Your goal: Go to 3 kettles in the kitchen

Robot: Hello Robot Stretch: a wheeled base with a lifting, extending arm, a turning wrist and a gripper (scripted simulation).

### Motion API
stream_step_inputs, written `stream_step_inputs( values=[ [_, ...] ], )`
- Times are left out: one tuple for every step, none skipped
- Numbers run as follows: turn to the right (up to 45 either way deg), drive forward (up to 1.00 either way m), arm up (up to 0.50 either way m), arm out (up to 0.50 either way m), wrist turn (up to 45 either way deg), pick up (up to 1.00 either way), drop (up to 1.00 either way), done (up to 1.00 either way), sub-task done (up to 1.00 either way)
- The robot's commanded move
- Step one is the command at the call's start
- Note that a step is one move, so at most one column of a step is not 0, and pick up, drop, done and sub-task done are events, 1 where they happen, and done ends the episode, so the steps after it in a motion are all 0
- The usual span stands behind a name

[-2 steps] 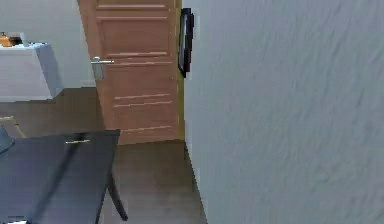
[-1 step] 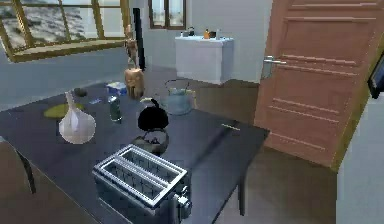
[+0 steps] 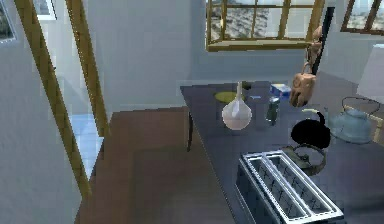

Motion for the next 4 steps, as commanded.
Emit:
stream_step_inputs(
  values=[
    [-15.0, 0.00, 0.00, 0.00, 0.0, 0.00, 0.00, 0.00, 0.00],
    [0.0, 1.00, 0.00, 0.00, 0.0, 0.00, 0.00, 0.00, 0.00],
    [0.0, 0.80, 0.00, 0.00, 0.0, 0.00, 0.00, 0.00, 0.00],
    [24.0, 0.00, 0.00, 0.00, 0.0, 0.00, 0.00, 0.00, 0.00]
  ],
)
